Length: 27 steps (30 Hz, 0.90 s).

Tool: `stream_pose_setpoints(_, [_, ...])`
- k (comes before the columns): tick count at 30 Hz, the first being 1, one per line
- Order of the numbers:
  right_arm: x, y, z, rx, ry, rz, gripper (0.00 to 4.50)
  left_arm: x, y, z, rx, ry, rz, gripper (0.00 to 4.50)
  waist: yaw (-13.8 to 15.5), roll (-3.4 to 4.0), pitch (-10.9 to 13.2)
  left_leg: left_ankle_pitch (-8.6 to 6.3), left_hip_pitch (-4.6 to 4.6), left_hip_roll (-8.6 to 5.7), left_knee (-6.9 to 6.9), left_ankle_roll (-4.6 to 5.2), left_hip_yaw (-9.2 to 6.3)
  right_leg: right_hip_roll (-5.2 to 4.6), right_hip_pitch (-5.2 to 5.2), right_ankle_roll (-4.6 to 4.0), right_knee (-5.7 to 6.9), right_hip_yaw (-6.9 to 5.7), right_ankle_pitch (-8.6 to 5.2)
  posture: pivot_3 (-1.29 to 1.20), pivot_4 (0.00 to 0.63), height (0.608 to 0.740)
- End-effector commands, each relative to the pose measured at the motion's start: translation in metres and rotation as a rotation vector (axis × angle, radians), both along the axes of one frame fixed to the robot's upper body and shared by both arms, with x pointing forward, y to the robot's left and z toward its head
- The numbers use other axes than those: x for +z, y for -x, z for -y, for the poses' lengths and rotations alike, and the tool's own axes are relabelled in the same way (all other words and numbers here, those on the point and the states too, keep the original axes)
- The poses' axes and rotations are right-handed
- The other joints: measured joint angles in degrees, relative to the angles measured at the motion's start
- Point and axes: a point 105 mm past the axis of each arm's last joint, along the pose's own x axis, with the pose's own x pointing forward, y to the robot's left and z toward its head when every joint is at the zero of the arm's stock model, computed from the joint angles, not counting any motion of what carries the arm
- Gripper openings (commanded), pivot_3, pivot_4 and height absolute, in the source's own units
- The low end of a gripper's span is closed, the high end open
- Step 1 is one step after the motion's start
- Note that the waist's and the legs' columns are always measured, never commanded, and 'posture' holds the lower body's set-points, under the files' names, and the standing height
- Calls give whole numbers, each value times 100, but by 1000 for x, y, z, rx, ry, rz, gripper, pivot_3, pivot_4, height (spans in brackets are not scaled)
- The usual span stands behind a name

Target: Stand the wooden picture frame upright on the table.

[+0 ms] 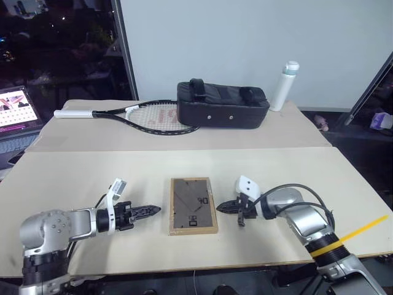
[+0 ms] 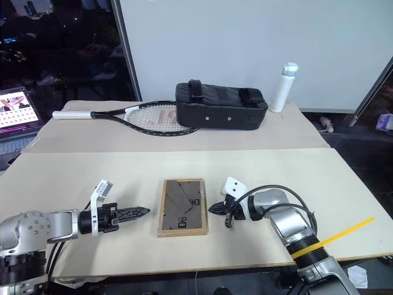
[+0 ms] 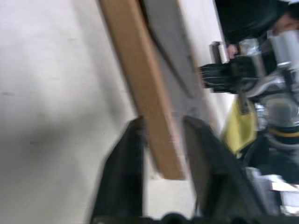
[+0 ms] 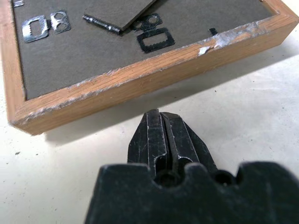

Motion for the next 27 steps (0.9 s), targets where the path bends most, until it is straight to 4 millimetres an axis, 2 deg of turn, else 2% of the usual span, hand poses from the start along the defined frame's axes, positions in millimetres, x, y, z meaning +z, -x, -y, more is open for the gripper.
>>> stream_pose_setpoints(1, [-2,8,1,22,-1,-44,0,-8,4,10,-41,-20,-59,3044,1,-1,0,0,0,0,-1,0,-4,0,0,-1,0,-2,0,0,150,696])
stream_pose_setpoints(5, [-6,13,0,40,21,-65,0,-19,4,35,-102,-81,-87,4417,31,-1,-2,-1,-1,0,-1,-2,-10,0,6,-3,-2,-8,-1,0,150,696])
stream_pose_setpoints(9, [-6,18,-8,45,0,-73,0,-32,5,70,-156,-49,-142,4476,137,2,-30,-1,3,-20,6,-3,-25,-16,20,-1,-9,-16,-1,0,150,696])
stream_pose_setpoints(12, [-6,21,-10,45,-4,-85,0,-36,9,87,-185,-19,-161,4476,164,1,-47,-1,3,-23,6,-3,-28,-18,22,2,-11,-16,-3,0,150,696])
stream_pose_setpoints(16, [-7,22,-8,20,-5,-90,0,-41,12,90,-165,-8,-189,4476,177,2,-59,-2,3,-26,3,-4,-32,-20,23,2,-11,-17,-7,0,150,696])
stream_pose_setpoints(20, [-9,23,-6,3,-7,-96,0,-31,11,90,-160,93,-189,4476,178,1,-64,-5,3,-27,3,-8,-36,-21,24,2,-12,-18,-10,0,150,696])
stream_pose_setpoints(23, [-9,22,-5,-1,-4,-92,0,-27,7,85,-133,116,-193,3737,170,1,-64,-6,2,-28,2,-10,-38,-20,21,0,-11,-19,-12,0,150,696])
stream_pose_setpoints(27, [-1,14,-3,-23,-26,-72,0,-22,3,83,-120,153,-191,2141,159,0,-63,-6,1,-28,-2,-10,-40,-20,16,-3,-11,-19,-14,0,150,696])
